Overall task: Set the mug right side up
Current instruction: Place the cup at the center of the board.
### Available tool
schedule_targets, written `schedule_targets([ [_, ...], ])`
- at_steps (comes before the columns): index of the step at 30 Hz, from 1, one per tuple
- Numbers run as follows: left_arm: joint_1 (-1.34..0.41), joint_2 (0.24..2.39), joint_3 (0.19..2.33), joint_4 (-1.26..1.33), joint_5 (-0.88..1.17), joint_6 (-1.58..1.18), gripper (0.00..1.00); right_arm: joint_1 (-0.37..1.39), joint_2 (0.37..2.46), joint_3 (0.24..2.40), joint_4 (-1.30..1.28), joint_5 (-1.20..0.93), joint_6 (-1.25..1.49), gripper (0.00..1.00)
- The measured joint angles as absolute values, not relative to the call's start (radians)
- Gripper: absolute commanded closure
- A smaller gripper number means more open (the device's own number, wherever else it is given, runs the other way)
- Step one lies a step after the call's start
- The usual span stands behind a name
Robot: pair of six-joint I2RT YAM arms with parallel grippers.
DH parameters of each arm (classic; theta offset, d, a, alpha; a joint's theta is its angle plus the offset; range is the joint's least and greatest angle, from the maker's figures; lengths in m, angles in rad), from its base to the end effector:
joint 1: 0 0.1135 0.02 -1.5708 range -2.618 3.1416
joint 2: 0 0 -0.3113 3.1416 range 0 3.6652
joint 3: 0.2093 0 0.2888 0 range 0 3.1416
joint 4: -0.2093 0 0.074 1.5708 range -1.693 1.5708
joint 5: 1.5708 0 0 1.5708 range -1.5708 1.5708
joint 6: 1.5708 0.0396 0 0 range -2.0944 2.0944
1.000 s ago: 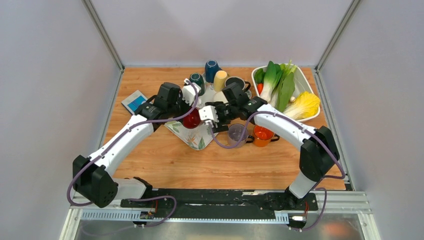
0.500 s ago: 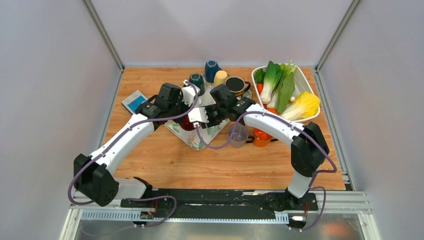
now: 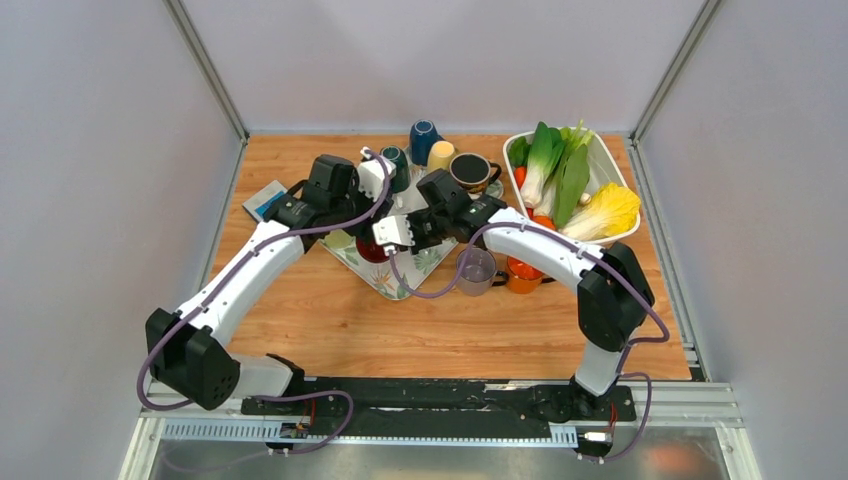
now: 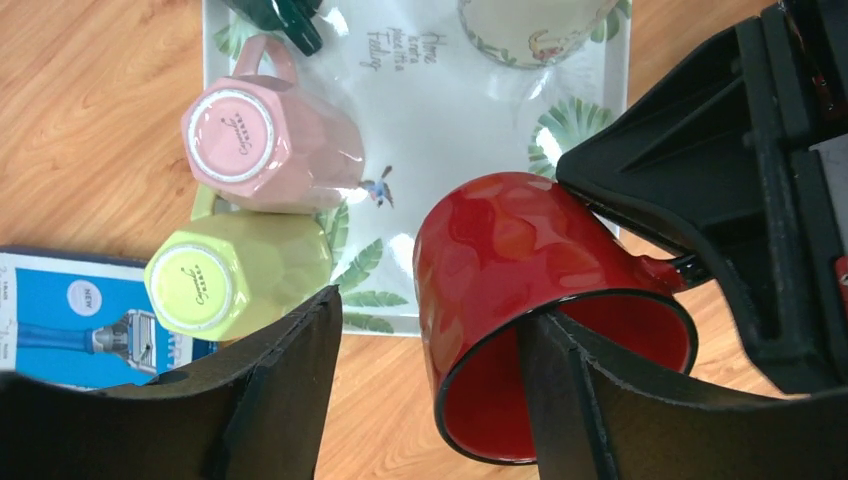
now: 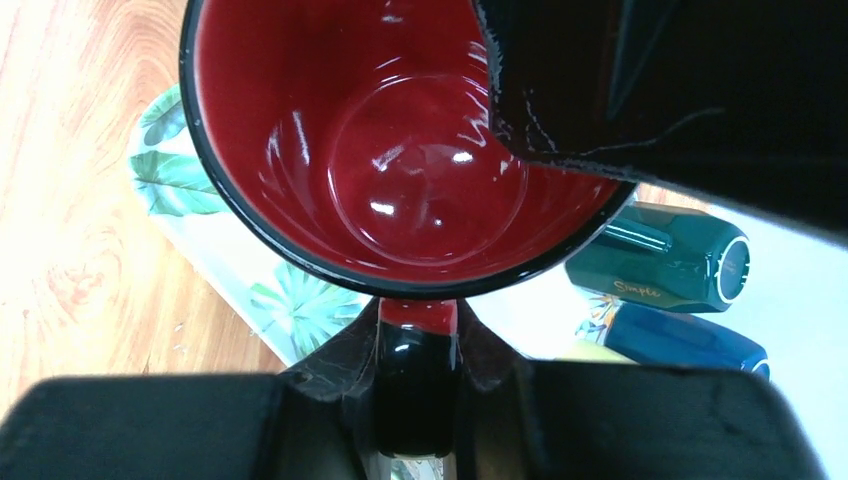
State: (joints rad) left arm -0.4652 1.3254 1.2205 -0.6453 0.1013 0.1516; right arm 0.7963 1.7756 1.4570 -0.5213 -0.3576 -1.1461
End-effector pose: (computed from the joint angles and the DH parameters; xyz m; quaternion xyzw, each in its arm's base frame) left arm 0.2793 -0.1447 0.3683 0.2972 0.8665 -0.1081 0.3862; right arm 0.3010 0.3274 0.3041 -0.7946 0.4662 0.1024 0.3752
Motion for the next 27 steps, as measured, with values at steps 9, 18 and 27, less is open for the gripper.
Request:
schedule_targets([
  [9, -0.393, 1.269, 1.237, -0.583, 0.198, 0.139, 0.27, 0.625, 1.71, 1.409, -0.55, -0.434, -1.033, 1.0],
  [18, -0.385, 1.124, 1.144, -0.356, 0.445, 0.15, 0.26, 0.247, 1.45, 1.261, -0.635, -0.508, -0.964, 1.0],
  [27, -0.385, 1.246, 1.149, -0.264, 0.558, 0.116, 0.27, -0.286, 1.18, 1.123, -0.862, -0.624, -1.082, 1.0],
])
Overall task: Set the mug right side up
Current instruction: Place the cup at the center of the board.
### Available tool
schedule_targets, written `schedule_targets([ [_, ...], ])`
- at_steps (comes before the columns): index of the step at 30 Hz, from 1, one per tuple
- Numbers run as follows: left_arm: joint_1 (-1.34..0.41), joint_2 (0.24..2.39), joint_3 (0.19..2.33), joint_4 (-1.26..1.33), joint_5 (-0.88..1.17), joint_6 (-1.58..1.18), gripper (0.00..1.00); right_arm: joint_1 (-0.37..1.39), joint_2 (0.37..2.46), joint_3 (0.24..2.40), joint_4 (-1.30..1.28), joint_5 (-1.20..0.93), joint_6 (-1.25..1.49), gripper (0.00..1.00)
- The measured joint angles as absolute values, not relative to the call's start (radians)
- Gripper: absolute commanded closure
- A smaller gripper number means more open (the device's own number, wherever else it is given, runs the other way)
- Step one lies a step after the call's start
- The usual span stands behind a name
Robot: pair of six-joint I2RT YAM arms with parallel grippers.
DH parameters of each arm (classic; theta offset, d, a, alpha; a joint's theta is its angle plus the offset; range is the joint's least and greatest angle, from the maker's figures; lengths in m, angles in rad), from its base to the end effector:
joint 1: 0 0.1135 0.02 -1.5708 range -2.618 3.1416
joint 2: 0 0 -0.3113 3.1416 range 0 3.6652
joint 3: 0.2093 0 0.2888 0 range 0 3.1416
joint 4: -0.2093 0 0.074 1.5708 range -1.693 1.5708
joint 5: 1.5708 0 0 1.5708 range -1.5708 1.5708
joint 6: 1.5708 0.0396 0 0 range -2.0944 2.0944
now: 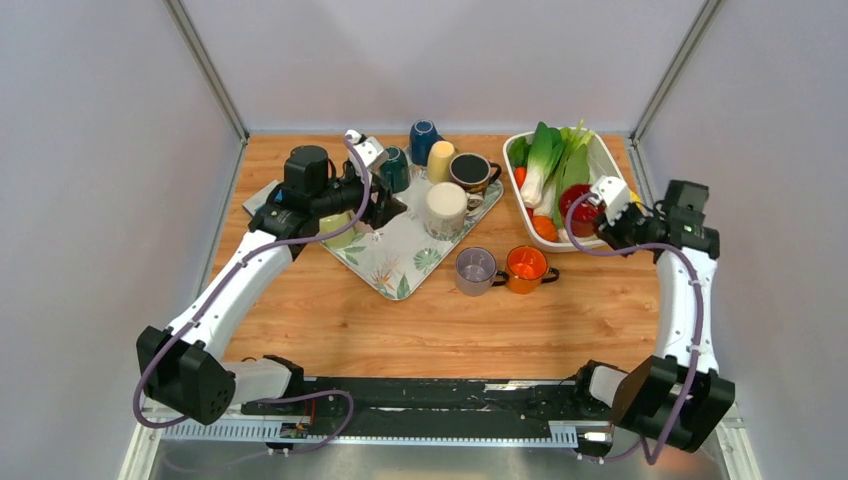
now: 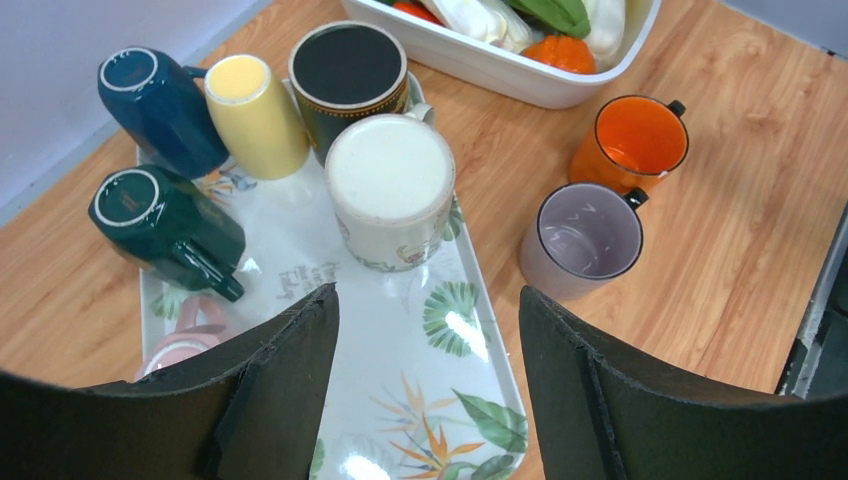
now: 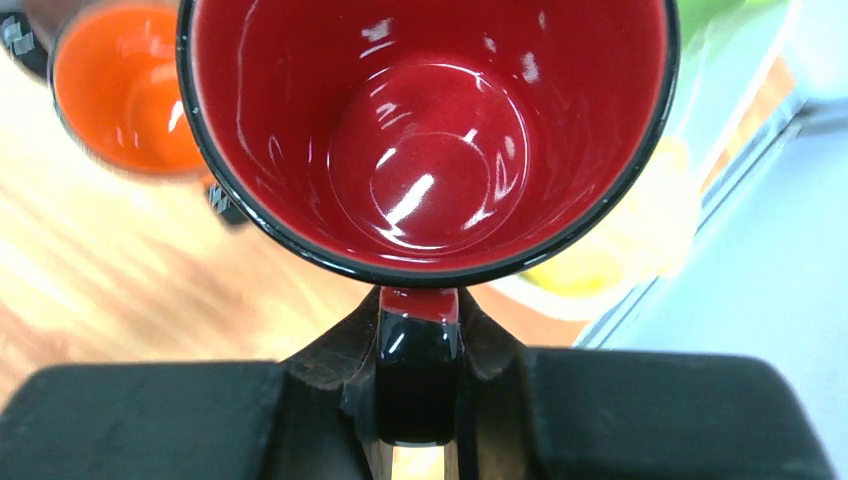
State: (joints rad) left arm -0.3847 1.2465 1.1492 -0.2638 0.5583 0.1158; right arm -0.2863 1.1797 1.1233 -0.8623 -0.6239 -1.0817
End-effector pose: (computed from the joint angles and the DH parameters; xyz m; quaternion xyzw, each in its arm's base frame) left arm 0.2780 -0.1352 0.4028 0.3476 0.7273 -0.2979 0.5113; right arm 0.2475 -0.0487 0.3609 -0.4398 0.7932 0.0327 0.4200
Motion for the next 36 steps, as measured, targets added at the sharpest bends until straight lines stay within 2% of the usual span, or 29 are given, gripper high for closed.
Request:
schedule_targets([
  [5, -0.385, 1.246, 1.149, -0.226, 0.594, 0.11, 0.27, -0.479, 1.131, 1.035, -1.036, -0.641, -1.271, 1.0],
  [10, -0.385, 1.227, 1.138, -0.216, 0.606, 0.11, 0.27, -0.561, 1.225, 1.005, -1.103, -0.64, -1.405, 1.0],
  [19, -0.385, 1.171, 1.113, -0.238, 0.598, 0.149, 0.27, -0.571, 1.389, 0.951, -1.092, -0.592, -1.609, 1.0],
  [27, -0.385, 1.158, 1.111, -0.289, 0.582, 0.207, 0.28, -0.57, 1.529, 0.95, -1.003, -0.585, -1.626, 1.0],
  [36, -0.385, 1.158, 1.108, -0.328, 0.567, 0.252, 0.28, -0.557, 1.568, 0.953, -0.968, -0.622, -1.625, 0.97],
])
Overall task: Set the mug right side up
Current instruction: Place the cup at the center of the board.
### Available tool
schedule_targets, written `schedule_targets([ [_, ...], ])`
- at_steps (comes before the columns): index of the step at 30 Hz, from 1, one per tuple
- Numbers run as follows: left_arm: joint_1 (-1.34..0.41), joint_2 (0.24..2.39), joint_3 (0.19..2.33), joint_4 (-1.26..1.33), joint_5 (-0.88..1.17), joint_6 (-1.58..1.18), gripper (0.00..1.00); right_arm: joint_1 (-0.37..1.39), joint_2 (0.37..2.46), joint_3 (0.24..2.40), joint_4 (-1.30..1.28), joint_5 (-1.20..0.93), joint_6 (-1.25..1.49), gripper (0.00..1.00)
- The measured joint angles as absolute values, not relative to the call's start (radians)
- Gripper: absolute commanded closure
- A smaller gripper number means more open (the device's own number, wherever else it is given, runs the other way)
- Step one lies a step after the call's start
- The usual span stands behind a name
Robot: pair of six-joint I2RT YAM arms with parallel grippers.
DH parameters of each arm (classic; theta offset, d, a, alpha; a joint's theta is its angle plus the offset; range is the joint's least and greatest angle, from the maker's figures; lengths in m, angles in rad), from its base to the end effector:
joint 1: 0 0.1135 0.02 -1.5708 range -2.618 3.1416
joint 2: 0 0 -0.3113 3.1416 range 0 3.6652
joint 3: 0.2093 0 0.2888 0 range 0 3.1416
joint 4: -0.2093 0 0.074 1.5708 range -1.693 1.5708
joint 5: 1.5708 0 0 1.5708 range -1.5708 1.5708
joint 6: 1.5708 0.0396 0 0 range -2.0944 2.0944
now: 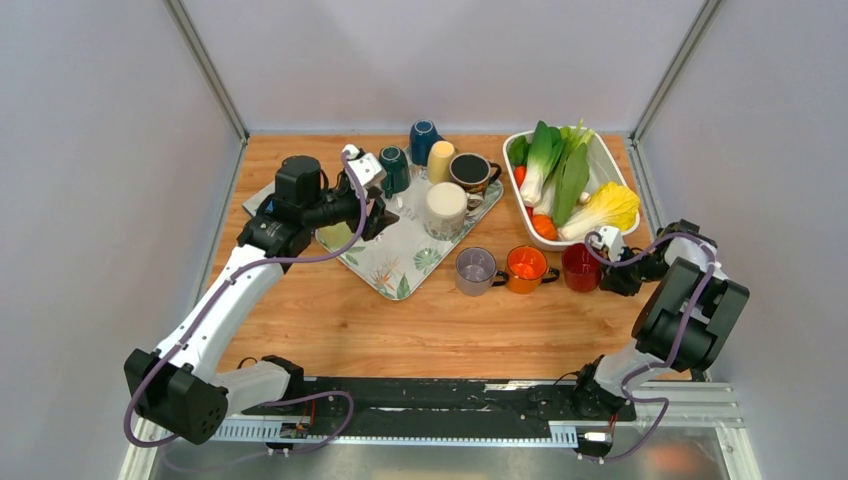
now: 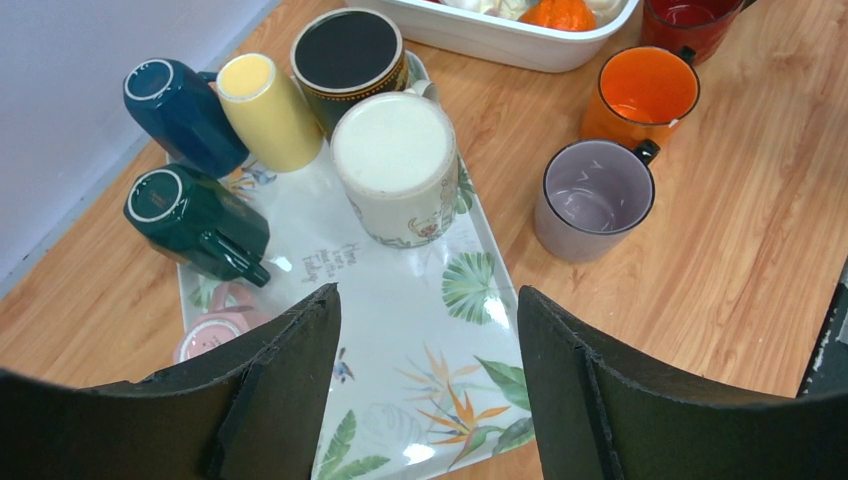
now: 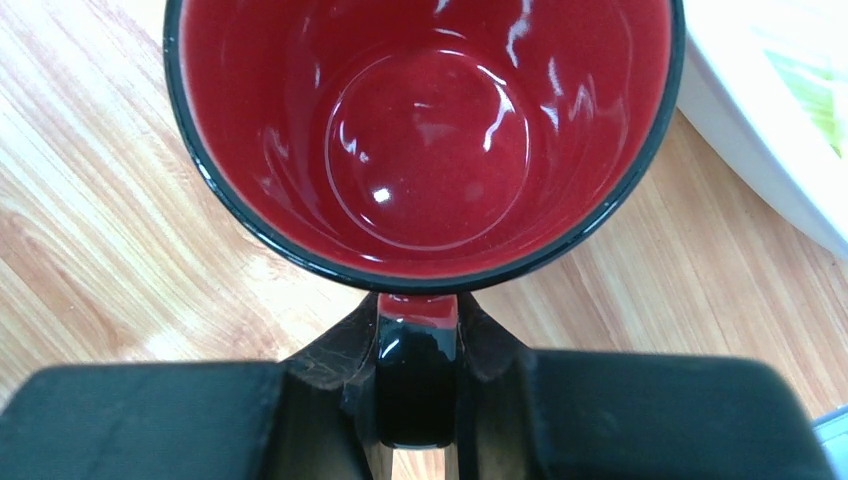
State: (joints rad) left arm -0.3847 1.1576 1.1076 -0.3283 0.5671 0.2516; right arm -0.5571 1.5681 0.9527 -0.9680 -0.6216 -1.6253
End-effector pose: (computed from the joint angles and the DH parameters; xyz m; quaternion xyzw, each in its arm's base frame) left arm 0.2515 -0.1248 0.4047 0.3977 0.7054 -0.2668 0.5225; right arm 0.2525 -0.1301 0.2045 -0.4830 0.8205 0.1464 0.2685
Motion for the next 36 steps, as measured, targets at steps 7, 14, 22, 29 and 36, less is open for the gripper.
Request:
schedule_targets([
  [7, -0.385, 1.15, 1.09, -0.344, 0.567, 0.268, 0.28, -0.552, 1.622, 0.936, -0.91, -0.614, -1.637, 0.92],
  [14, -0.385, 1.12, 1.026, -0.385, 0.566, 0.27, 0.27, -0.546, 1.663, 0.94, -0.891, -0.59, -1.648, 0.9],
  [22, -0.385, 1.119, 1.019, -0.391, 0.566, 0.272, 0.28, -0.528, 1.667, 0.948, -0.891, -0.575, -1.666, 0.95],
  [29, -0.385, 1.119, 1.019, -0.394, 0.566, 0.277, 0.27, -0.508, 1.702, 0.989, -0.922, -0.561, -1.705, 0.94],
  [36, -0.385, 1.124, 1.019, -0.409, 0.563, 0.281, 0.28, -0.501, 1.743, 1.037, -0.966, -0.554, -1.729, 0.91],
])
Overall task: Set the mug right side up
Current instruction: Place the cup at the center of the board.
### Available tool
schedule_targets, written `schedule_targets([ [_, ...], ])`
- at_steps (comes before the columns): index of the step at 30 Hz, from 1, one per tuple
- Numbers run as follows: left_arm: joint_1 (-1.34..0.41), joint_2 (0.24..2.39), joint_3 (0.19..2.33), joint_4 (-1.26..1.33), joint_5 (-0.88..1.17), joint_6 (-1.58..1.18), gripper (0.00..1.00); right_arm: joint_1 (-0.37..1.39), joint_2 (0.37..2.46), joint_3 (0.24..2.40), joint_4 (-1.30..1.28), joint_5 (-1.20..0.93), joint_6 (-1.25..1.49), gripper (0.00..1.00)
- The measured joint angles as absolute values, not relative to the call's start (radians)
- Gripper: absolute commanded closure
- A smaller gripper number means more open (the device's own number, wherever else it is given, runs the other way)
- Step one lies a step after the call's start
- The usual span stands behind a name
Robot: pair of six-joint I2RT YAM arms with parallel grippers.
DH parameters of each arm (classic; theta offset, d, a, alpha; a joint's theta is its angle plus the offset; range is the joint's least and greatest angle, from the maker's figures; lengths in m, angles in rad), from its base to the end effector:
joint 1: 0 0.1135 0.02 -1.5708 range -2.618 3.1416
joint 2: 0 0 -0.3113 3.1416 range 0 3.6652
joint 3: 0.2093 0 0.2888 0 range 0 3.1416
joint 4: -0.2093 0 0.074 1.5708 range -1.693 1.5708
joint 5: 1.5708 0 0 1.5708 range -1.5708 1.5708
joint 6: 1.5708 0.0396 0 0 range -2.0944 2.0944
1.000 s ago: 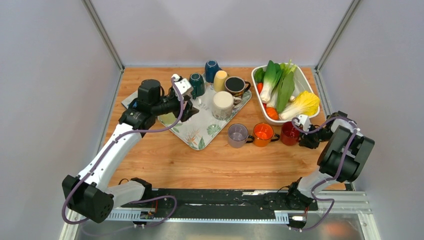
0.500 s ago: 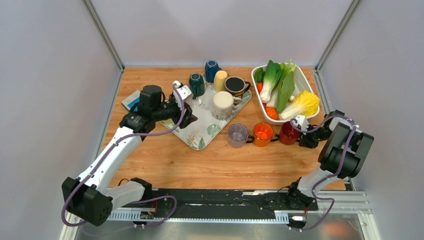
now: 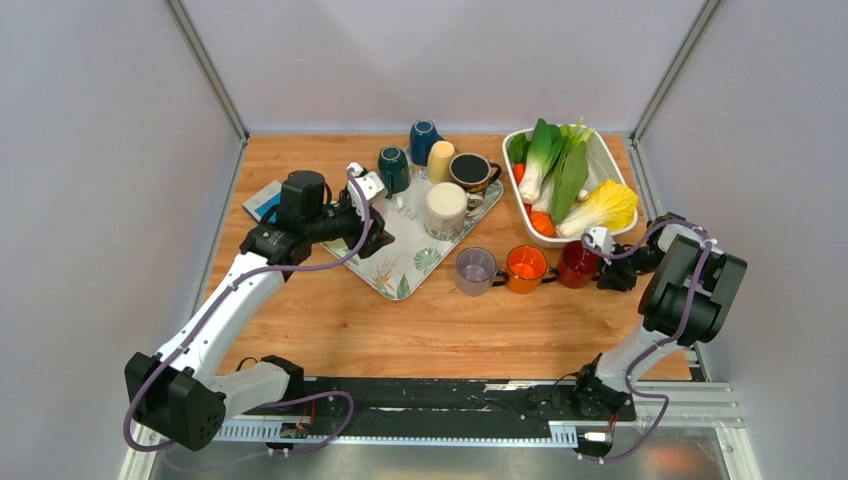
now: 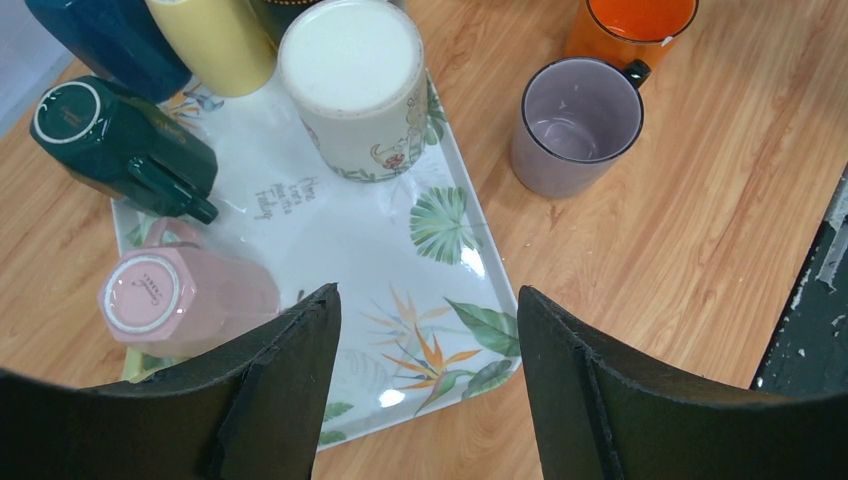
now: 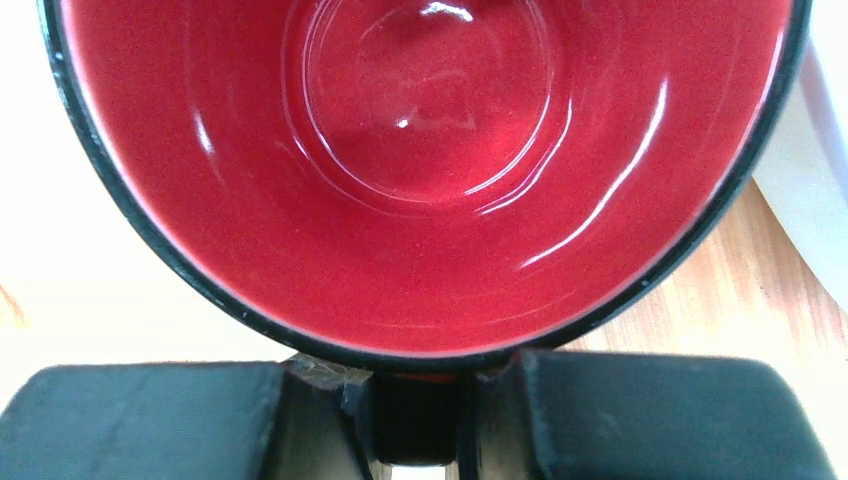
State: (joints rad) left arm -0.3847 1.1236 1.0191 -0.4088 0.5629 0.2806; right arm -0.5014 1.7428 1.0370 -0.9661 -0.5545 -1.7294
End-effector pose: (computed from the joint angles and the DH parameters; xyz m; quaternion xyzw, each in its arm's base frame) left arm 0.2388 -0.1195 0.3716 0.4033 0.7382 -0.2647 0.4715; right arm 0.2874 -0.1338 0.1755 -0.5421 0.7931 0.1639 0.2241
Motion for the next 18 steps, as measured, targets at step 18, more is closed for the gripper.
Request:
schedule_targets([
  [18, -0.385, 1.143, 1.019, -0.409, 0.558, 0.29, 0.28, -0.454, 1.773, 1.086, -0.96, -0.523, -1.684, 0.7],
])
